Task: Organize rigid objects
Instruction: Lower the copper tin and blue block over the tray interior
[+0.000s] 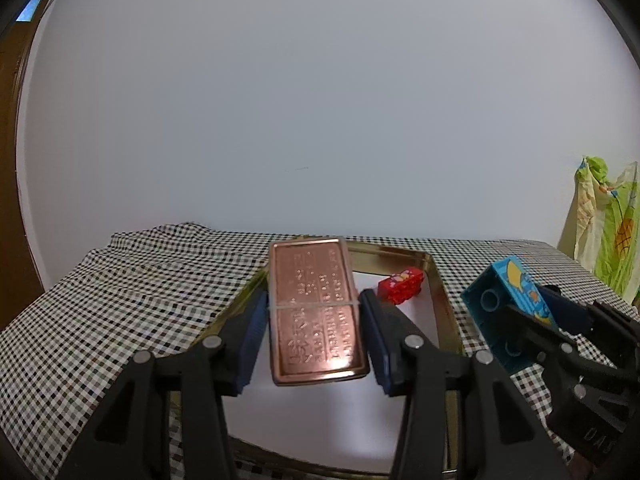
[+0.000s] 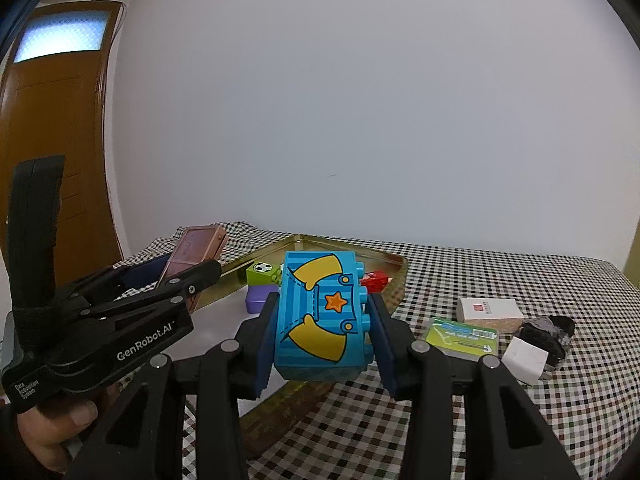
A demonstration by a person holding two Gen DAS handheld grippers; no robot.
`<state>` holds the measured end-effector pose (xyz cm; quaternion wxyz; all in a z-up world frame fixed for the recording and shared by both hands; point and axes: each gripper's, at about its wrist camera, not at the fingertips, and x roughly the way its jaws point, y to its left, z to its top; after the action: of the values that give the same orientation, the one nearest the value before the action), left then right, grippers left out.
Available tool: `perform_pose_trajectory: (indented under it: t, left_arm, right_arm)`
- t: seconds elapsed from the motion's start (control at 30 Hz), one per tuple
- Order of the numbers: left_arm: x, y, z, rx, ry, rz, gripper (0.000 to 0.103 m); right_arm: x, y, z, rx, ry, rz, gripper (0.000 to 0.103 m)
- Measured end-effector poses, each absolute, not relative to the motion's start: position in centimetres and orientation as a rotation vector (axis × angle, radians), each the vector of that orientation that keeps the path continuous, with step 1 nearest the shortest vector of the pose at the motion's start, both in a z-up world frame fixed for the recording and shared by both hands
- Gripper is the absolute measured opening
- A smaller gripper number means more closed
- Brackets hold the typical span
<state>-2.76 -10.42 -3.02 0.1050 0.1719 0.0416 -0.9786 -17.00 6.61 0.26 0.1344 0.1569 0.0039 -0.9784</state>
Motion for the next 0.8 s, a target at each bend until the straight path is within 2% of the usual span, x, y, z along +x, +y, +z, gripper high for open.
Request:
perform_pose_trajectory:
  t: [0.8]
  left_arm:
    - [-4.2,-14.2,-2.4,0.632,0.09,-2.841,0.046]
  right_arm:
    - [-20.2,5.0,0.5,0.551,0.048,-2.761,0.045]
